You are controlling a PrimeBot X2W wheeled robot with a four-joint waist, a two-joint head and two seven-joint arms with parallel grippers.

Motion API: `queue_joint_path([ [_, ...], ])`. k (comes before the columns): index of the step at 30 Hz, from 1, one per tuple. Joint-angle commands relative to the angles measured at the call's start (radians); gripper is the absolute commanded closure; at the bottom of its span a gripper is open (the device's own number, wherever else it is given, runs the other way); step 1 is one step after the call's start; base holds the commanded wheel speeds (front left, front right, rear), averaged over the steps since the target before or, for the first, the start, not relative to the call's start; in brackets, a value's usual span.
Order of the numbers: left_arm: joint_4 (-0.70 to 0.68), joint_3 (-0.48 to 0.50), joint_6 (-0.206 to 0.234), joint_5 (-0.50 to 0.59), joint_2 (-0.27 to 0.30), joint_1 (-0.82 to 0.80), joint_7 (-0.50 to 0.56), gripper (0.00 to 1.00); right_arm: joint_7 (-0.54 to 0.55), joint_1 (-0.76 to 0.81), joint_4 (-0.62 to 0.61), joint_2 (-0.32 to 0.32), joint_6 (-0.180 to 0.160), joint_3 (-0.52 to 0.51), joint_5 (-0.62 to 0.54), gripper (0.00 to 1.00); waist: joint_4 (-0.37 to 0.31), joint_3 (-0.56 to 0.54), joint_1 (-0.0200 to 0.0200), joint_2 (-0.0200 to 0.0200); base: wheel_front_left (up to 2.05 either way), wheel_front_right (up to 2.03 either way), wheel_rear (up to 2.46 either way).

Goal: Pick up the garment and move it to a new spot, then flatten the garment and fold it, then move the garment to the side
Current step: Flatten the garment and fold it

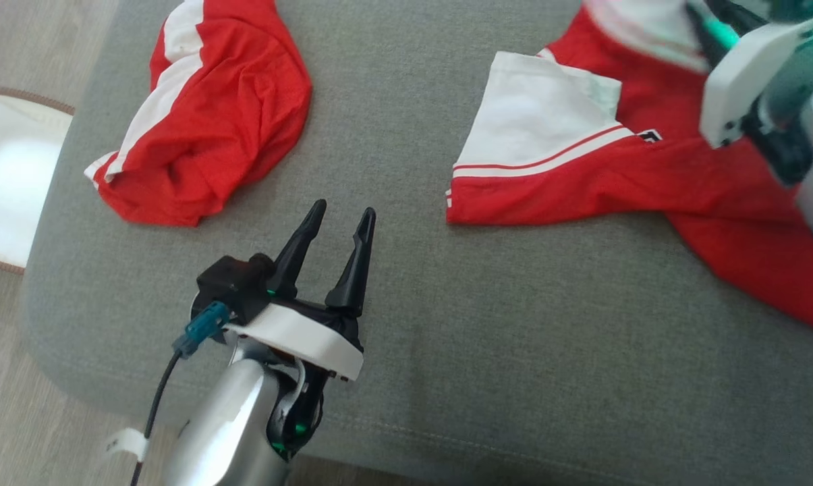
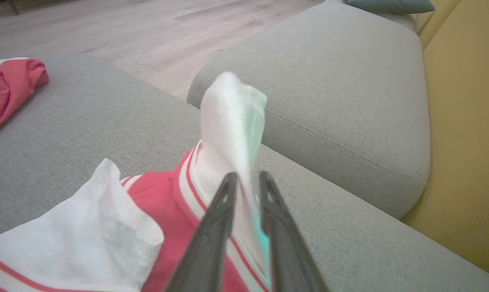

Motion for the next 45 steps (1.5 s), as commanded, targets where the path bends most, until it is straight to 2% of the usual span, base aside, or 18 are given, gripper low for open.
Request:
queue_joint_path([
  [1, -0.028, 0.039, 0.001, -0.005, 0.007, -0.032, -0.012, 0.0, -0.017, -0.009, -0.016, 0.009, 0.004, 0.006, 0.001, 0.0, -0.005, -0.004, 0.0, -0.0001, 0.0, 0.0, 0.0],
  [10, -0.023, 0.078, 0.0, 0.016, 0.007, -0.017, -0.012, 0.0, -0.161, 0.045, 0.059, 0.053, 0.004, -0.026, 0.021, 0.0, -0.073, -0.079, 0.0, -0.0001, 0.0, 0.0, 0.0],
  [14, -0.035, 0.11, 0.001, 0.034, 0.007, 0.006, -0.012, 0.0, -0.287, 0.138, 0.065, 0.092, 0.004, -0.106, 0.028, 0.0, -0.13, -0.144, 0.0, -0.0001, 0.0, 0.0, 0.0],
  [19, -0.056, 0.139, 0.004, 0.039, 0.007, 0.036, -0.012, 0.0, -0.34, 0.273, 0.031, 0.141, 0.004, -0.238, 0.001, 0.0, -0.187, -0.196, 0.0, -0.0001, 0.0, 0.0, 0.0],
  [24, -0.073, 0.161, 0.009, 0.046, 0.007, 0.07, -0.012, 0.0, -0.345, 0.472, -0.122, 0.215, 0.004, -0.446, -0.122, 0.0, -0.244, -0.223, 0.0, -0.0001, 0.0, 0.0, 0.0],
  [27, -0.076, 0.17, 0.008, 0.051, 0.007, 0.086, -0.012, 0.0, -0.345, 0.618, -0.24, 0.288, 0.004, -0.573, -0.215, 0.0, -0.272, -0.229, 0.0, -0.0001, 0.0, 0.0, 0.0],
  [31, -0.078, 0.179, 0.005, 0.056, 0.007, 0.104, -0.012, 0.0, -0.345, 0.774, -0.372, 0.375, 0.004, -0.692, -0.324, 0.0, -0.299, -0.234, 0.0, -0.0001, 0.0, 0.0, 0.0],
  [38, -0.087, 0.207, 0.003, 0.055, 0.007, 0.116, -0.012, 0.0, -0.335, 0.884, -0.493, 0.414, 0.004, -0.745, -0.396, 0.0, -0.321, -0.231, 0.0, -0.0001, 0.0, 0.0, 0.0],
  [45, -0.096, 0.209, -0.007, 0.065, 0.007, 0.108, -0.012, 0.0, -0.287, 0.9, -0.567, 0.416, 0.004, -0.755, -0.368, 0.0, -0.316, -0.209, 0.0, -0.0001, 0.0, 0.0, 0.0],
])
